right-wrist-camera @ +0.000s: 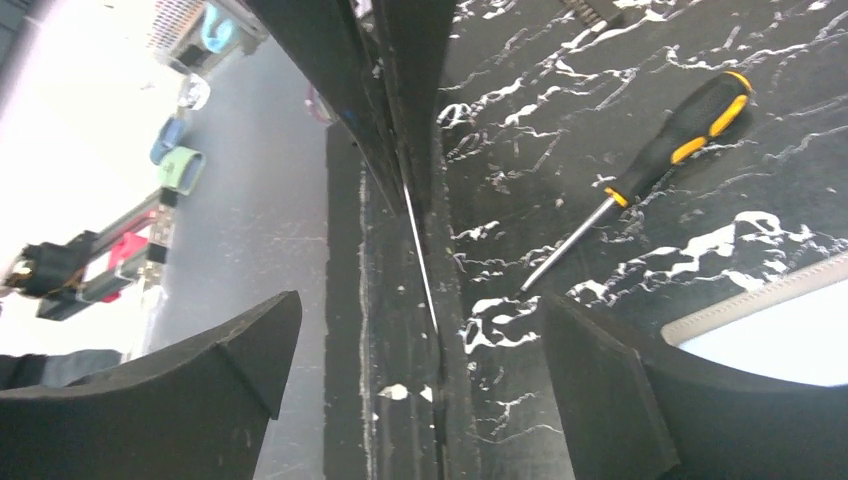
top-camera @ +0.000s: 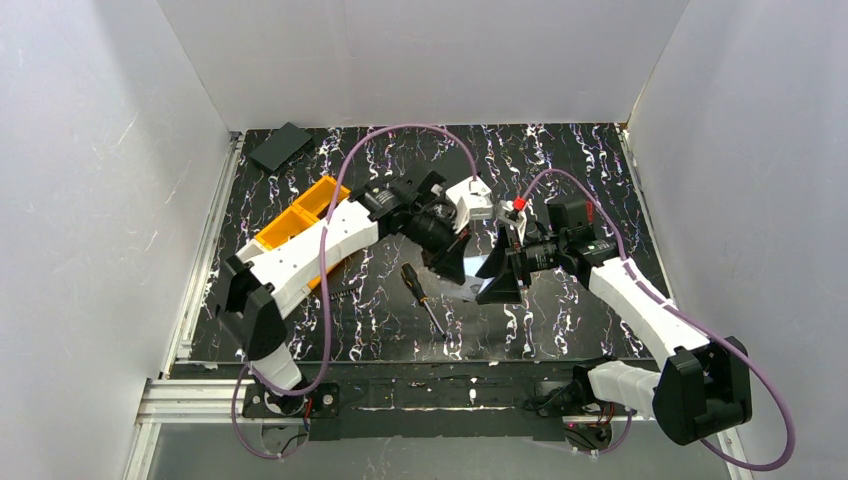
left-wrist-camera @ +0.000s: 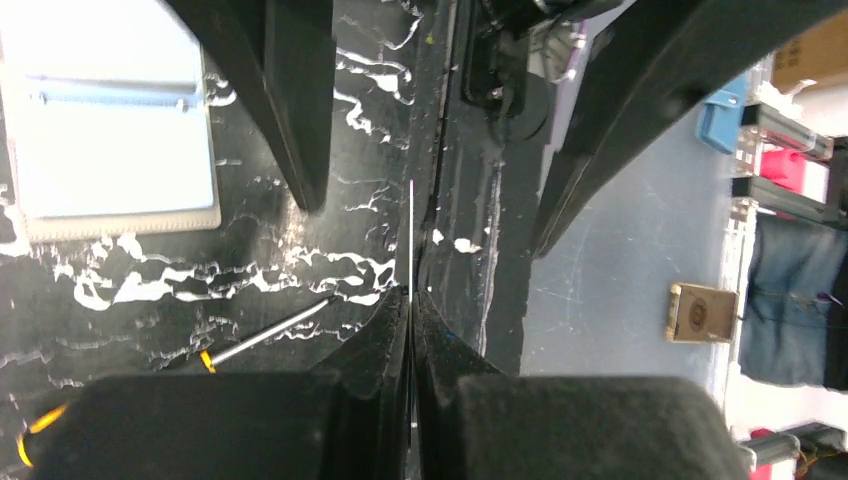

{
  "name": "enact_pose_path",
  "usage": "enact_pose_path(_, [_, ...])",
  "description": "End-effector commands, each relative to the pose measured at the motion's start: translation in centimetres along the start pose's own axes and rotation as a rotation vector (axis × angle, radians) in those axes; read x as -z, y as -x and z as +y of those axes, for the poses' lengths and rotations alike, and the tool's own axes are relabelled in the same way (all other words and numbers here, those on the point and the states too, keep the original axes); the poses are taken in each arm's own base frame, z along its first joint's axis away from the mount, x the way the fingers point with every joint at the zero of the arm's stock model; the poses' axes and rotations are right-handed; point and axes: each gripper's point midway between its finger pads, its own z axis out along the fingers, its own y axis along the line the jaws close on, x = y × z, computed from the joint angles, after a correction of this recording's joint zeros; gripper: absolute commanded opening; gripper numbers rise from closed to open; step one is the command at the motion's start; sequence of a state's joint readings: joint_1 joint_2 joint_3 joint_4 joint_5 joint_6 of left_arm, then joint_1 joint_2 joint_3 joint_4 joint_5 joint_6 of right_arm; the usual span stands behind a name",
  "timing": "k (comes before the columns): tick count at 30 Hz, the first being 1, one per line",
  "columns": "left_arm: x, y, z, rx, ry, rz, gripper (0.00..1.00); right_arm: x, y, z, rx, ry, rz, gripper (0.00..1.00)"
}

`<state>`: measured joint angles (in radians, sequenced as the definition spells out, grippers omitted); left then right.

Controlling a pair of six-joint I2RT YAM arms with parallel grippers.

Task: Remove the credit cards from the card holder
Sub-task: Place the credit card in the storage box.

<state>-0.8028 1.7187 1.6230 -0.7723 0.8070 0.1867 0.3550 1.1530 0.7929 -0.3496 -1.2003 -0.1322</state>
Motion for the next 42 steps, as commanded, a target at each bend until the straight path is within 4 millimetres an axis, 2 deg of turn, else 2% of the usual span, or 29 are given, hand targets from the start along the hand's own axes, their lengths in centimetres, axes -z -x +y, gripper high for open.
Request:
enact_pose_path(1, [2.9, -2.2, 0.0, -0.067, 0.173, -0.063, 0.0, 0.9, 0.4, -0.6, 0.102, -0.102, 0.044, 0.98])
enact_pose_path(4, [5.5, -3.7, 2.1, -0.081, 0.367, -0.175, 0.0, 1.9, 0.7, -2.5, 0.156, -0.187, 0.09, 0.98])
enact_pose_path(6, [8.8, -4.7, 3.5, -0.089, 0.523, -0.284, 0.0, 2.6, 0.8, -3.8, 0.155, -0.213, 0.083, 0.98])
enact_pose_path(9, [13.5, -7.2, 6.8, -0.078, 0.743, -0.411, 0.0, 3.3, 0.5, -5.6, 0.139, -0.232, 0.059, 0.99])
enact_pose_path(12, [17.3, -9.6, 9.5, -0.153, 0.941, -0.483, 0.0, 3.8, -0.4, -6.8, 0.116, -0.239, 0.035, 0.98])
enact_pose_path(17, [21.1, -12.1, 13.2, -0.093, 1.111, -0.488, 0.0, 5.2, -0.6, -7.2, 0.09, -0.272, 0.007, 0.98])
enact_pose_path(20, [23.0, -12.3, 15.0, -0.076, 1.168, -0.522, 0.0, 5.5, -0.9, -7.2, 0.09, -0.291, 0.003, 0.98])
enact_pose_path(26, [25.4, -12.6, 16.5, -0.034, 1.182, -0.553, 0.0, 5.8, -0.9, -7.3, 0.091, -0.31, -0.003, 0.98])
enact_pose_path(31, [26.1, -14.7, 17.1, 0.023, 1.184, -0.561, 0.0, 5.9, -1.1, -7.6, 0.077, -0.312, 0.001, 0.98])
enact_pose_path(34, [26.4, -15.9, 17.5, 0.053, 1.186, -0.572, 0.0, 5.9, -1.2, -7.7, 0.068, -0.311, 0.003, 0.98])
enact_pose_path(42, [26.1, -16.5, 19.0, 0.098, 1.153, -0.548, 0.0, 5.9, -1.3, -7.7, 0.054, -0.304, -0.002, 0.98])
